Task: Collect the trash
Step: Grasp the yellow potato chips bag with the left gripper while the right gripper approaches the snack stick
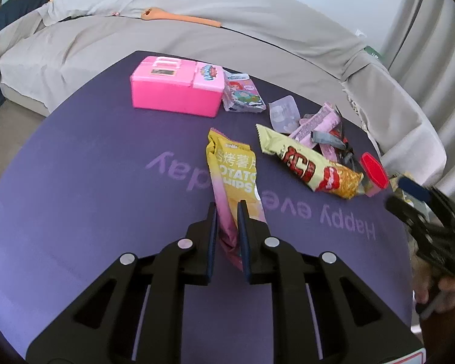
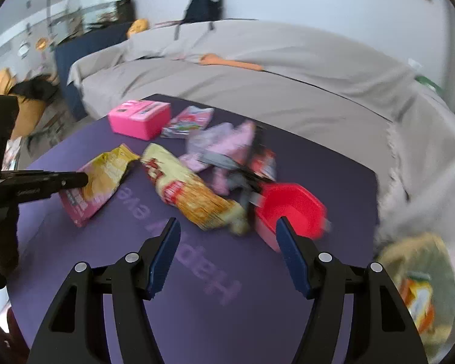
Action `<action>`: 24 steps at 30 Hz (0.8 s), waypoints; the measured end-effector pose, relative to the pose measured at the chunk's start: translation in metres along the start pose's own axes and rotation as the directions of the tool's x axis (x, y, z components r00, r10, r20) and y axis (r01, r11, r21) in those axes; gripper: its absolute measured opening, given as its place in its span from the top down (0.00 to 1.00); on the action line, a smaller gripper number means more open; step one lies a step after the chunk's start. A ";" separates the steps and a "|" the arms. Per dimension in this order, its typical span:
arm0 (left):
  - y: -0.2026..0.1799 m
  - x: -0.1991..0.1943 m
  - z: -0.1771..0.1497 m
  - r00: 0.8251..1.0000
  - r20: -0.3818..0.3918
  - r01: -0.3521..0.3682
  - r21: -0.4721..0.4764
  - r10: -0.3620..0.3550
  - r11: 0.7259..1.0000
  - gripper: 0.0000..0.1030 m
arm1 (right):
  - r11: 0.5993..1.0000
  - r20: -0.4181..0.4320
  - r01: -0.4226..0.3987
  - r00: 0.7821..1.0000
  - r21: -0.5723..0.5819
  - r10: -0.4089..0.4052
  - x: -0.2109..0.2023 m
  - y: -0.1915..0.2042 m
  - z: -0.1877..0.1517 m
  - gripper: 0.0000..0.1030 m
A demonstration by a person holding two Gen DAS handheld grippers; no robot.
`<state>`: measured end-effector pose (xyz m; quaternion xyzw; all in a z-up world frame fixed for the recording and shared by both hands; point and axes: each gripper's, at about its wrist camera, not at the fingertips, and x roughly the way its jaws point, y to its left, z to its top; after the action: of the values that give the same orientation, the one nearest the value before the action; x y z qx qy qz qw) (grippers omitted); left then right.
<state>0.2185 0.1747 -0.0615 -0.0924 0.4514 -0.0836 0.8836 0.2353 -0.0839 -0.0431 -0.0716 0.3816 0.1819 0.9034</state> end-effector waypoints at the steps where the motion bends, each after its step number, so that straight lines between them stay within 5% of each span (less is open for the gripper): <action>1: 0.002 -0.002 -0.002 1.000 0.000 0.001 -0.001 -0.001 1.000 0.87 | 1.000 -0.010 -0.013 1.000 -0.021 0.013 0.007 0.006 0.005 0.40; 11: 0.033 -0.020 -0.010 0.999 -0.004 0.033 -0.061 -0.033 0.998 0.87 | 0.997 -0.129 -0.067 0.990 -0.041 0.062 0.071 0.022 0.031 0.40; 19: 0.048 -0.023 -0.013 0.999 -0.001 0.050 -0.087 -0.050 0.995 0.87 | 0.979 -0.190 -0.200 0.961 0.032 0.202 0.068 0.033 0.011 0.40; 24: 0.048 -0.023 -0.013 0.998 -0.004 0.057 -0.088 -0.058 0.994 0.85 | 0.977 -0.211 -0.213 0.956 -0.016 0.205 0.056 0.046 -0.005 0.40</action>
<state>0.1977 0.2250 -0.0623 -0.1438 0.4549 -0.0894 0.8743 0.2503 -0.0274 -0.0857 -0.0670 0.4760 0.2753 0.8326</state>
